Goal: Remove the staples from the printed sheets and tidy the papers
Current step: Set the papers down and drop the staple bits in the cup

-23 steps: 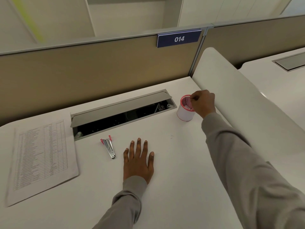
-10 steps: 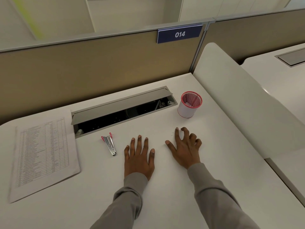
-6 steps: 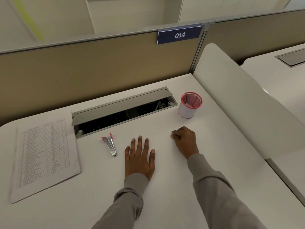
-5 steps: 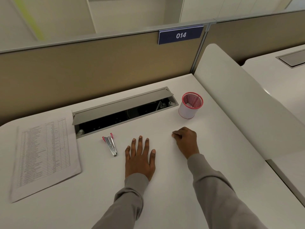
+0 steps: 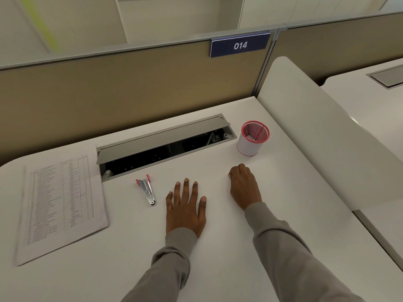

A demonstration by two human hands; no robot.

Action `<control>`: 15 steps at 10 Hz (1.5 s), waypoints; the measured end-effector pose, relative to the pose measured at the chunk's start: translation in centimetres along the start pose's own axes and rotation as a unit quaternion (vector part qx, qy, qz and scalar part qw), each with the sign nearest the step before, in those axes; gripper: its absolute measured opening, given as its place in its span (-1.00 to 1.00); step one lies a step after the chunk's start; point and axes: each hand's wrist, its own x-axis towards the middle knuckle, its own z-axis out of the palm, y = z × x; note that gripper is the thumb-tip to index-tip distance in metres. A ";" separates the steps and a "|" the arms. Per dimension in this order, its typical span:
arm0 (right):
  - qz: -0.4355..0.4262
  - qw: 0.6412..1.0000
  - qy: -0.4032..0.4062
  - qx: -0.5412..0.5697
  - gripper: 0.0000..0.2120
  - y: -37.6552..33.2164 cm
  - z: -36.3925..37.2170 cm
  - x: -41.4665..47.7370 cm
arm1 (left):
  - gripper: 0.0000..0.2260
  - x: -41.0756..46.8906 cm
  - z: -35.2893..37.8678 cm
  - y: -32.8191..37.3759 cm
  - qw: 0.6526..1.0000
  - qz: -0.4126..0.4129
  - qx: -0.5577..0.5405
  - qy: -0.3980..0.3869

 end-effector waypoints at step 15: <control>0.056 0.985 0.147 0.069 -0.69 1.8 -6.2 2.5 | -0.45 0.0 -0.1 0.1 1.000 0.000 0.005 -0.006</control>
